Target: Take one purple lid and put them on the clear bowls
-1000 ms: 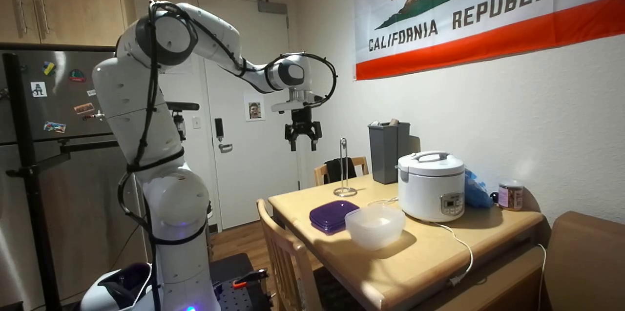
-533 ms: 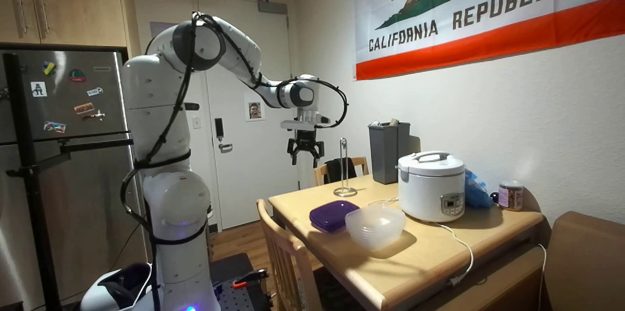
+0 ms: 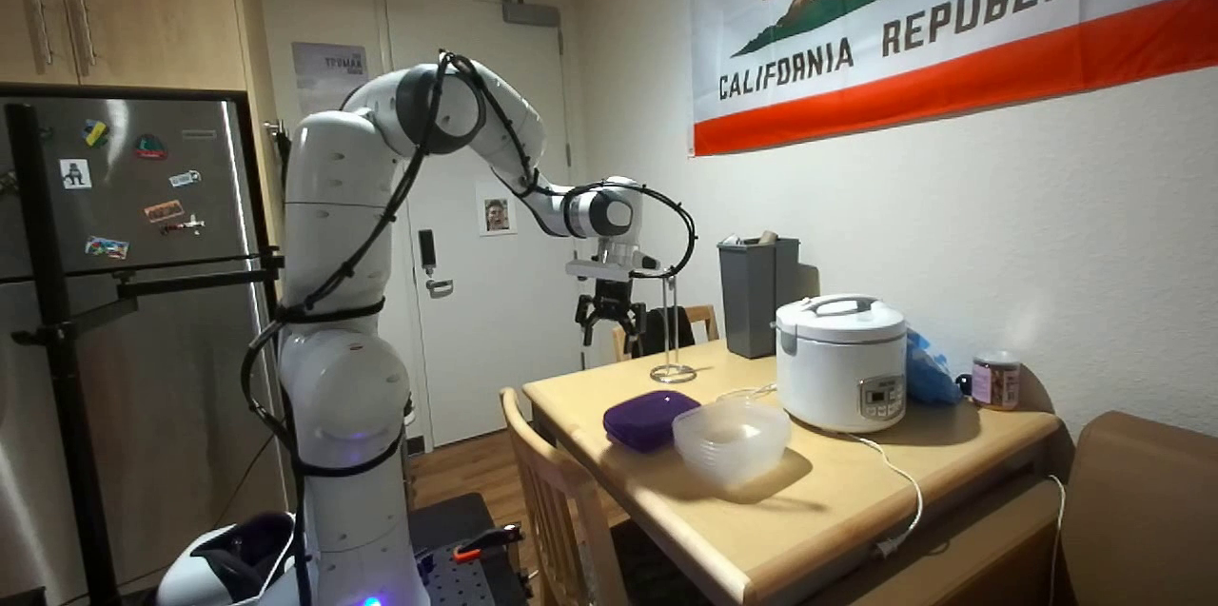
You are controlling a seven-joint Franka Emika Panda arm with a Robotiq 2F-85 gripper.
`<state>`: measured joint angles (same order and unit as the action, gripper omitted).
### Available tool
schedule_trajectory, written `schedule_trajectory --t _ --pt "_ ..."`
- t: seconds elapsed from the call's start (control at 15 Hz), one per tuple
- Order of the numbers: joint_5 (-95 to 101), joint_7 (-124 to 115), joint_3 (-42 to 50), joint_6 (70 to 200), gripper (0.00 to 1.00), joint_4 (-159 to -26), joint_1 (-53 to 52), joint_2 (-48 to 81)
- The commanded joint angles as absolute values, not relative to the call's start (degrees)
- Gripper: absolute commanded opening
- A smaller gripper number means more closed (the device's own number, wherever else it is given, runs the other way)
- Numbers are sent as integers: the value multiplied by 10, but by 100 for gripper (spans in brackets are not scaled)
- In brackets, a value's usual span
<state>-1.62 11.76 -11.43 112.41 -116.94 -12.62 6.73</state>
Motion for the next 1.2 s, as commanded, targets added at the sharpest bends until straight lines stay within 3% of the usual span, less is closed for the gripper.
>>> schedule_trajectory --t 0.0,0.8,1.13 --pt "-12 115 -119 1122 100 -1164 -125 67" --pt "-220 131 -117 1203 100 -1142 -78 236" --pt "-263 121 -121 1235 100 -1189 -58 222"
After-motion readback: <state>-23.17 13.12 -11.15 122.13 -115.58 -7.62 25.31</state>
